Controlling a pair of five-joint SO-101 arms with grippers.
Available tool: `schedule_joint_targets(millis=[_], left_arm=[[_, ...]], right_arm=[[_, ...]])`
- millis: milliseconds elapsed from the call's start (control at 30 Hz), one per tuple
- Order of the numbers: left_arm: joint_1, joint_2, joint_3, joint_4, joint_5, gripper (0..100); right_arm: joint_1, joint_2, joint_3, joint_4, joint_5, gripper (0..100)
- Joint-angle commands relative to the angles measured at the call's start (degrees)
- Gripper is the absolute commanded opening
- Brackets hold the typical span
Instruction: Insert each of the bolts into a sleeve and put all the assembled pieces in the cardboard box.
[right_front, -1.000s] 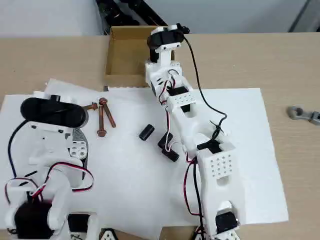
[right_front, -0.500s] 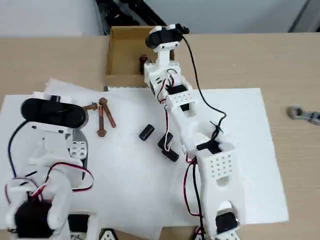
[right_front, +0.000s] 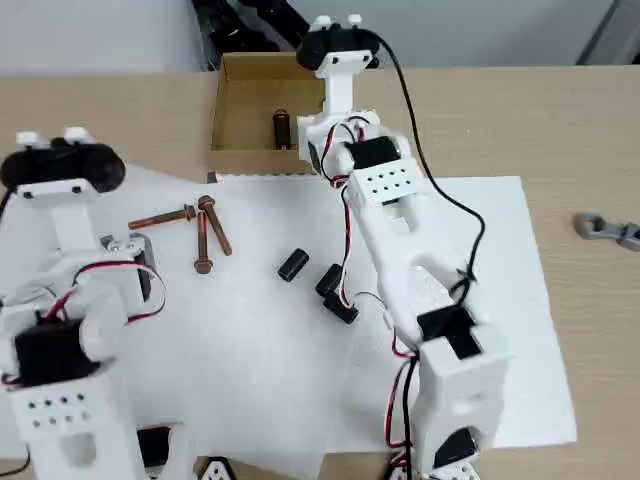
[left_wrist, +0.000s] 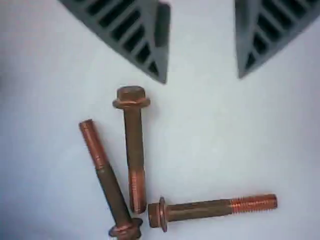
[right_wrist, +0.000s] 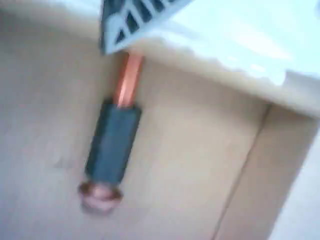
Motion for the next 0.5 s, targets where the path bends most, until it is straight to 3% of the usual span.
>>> schedule_joint_targets(millis=[0,100,233,467], left_arm=[[-0.35,4.75,-2.51,-2.37,1.05,10],[-0.18,10.90,-3.82,-5.80,-0.44,12],[-0.09,21.36,-10.59,-6.68,-10.29,12],[0.00,42.37,-26.15,-2.29,-28.75,12]], right_arm=[[0.40,-8.31,-2.73,6.11,-0.44,17.5],[0.48,-12.26,-2.73,11.91,-0.44,9.9],[0.40,-16.84,-2.73,22.37,-0.44,0.8],[0.40,-22.20,-2.64,35.38,-0.44,1.3]])
